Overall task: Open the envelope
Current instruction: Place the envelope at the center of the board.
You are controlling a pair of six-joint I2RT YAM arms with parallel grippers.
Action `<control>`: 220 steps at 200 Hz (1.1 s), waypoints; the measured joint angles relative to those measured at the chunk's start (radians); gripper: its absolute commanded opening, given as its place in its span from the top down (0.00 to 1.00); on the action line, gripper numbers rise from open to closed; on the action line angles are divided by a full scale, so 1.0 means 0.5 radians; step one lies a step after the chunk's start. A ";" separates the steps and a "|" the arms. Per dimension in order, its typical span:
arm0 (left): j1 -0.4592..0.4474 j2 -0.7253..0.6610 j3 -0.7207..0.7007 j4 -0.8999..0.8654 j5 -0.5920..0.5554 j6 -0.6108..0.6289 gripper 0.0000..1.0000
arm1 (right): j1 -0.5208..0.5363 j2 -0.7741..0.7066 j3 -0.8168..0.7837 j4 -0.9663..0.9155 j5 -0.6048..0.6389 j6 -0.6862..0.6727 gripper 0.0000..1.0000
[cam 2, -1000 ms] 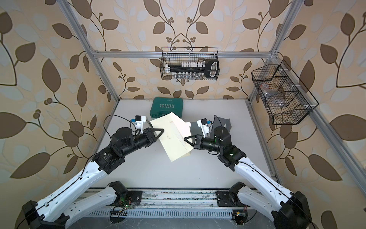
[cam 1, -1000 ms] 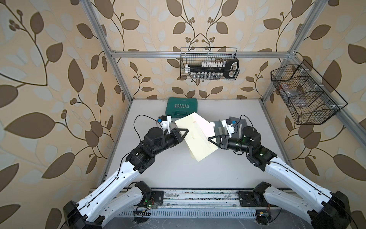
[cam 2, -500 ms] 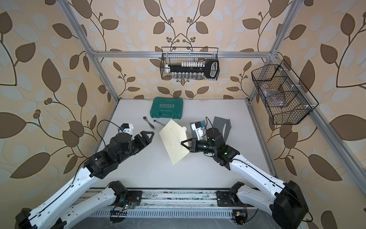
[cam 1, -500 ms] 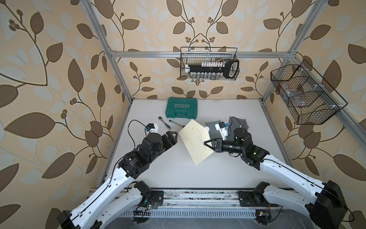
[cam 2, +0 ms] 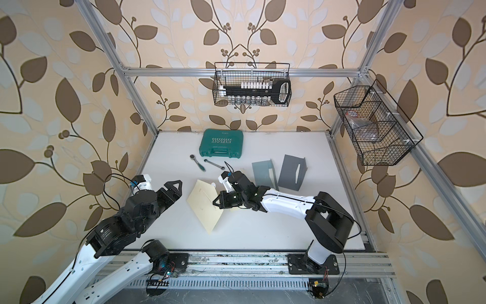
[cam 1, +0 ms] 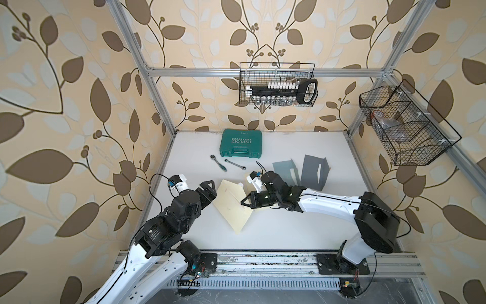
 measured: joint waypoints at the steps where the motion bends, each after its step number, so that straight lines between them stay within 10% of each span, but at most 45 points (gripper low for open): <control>1: 0.000 0.000 0.000 -0.002 0.000 0.000 0.12 | 0.002 0.005 0.004 -0.005 0.004 0.001 0.98; 170: 0.000 0.214 0.000 0.075 0.111 0.014 0.07 | 0.028 0.374 0.151 -0.318 0.138 0.024 0.88; 220: 0.000 0.193 0.000 0.074 0.109 0.032 0.06 | 0.032 0.407 0.157 -0.368 0.148 -0.017 0.68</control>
